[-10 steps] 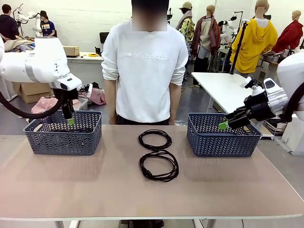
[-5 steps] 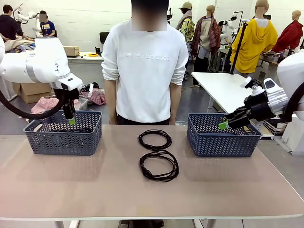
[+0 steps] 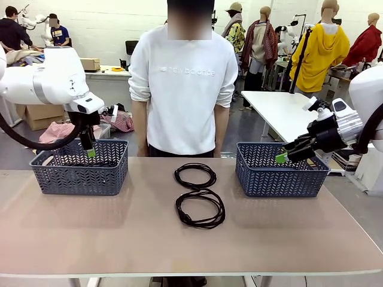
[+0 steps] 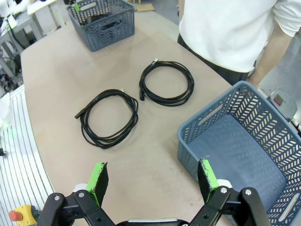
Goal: Organize the cables according to human instructions.
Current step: Pick up a bundle of cables and place it in the basket indicated by the human.
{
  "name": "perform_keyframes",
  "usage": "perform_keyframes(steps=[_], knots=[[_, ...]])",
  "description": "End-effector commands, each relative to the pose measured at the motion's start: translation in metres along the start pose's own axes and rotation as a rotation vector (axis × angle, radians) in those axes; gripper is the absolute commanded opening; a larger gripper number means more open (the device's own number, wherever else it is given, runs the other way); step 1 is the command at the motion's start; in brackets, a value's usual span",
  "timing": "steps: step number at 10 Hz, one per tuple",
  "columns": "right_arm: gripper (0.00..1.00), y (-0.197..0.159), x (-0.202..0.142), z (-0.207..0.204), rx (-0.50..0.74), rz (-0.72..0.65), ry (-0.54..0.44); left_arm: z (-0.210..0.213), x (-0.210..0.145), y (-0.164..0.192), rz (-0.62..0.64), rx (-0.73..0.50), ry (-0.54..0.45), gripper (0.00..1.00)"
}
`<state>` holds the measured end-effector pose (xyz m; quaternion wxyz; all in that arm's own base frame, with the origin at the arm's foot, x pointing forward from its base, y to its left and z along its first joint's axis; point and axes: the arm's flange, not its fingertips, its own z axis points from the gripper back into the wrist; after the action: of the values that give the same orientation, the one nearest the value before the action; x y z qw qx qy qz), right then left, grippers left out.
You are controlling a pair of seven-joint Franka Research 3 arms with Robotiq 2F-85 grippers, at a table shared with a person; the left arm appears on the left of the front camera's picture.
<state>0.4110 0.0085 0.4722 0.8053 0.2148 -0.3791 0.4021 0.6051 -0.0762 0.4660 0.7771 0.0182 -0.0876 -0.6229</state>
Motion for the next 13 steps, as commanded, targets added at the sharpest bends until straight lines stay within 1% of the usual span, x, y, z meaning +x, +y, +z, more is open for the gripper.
perform_keyframes(steps=[1,3,6,10,13], knots=[[1.0,-0.003,0.0,-0.003,0.005,0.018,-0.036,0.013,0.014,-0.01,0.034,-0.006,-0.052,1.0],[1.0,-0.003,0.0,-0.003,0.005,0.018,-0.036,0.034,0.03,-0.038,0.069,-0.008,-0.131,1.0],[1.0,-0.003,0.0,-0.003,0.005,0.018,-0.036,0.05,0.044,-0.08,0.067,-0.08,-0.226,1.0],[1.0,-0.003,0.0,-0.003,0.005,0.018,-0.036,0.042,0.05,-0.136,0.021,-0.142,-0.261,1.0],[1.0,-0.003,0.0,-0.003,0.005,0.018,-0.036,0.036,0.055,-0.164,0.004,-0.153,-0.301,1.0]])
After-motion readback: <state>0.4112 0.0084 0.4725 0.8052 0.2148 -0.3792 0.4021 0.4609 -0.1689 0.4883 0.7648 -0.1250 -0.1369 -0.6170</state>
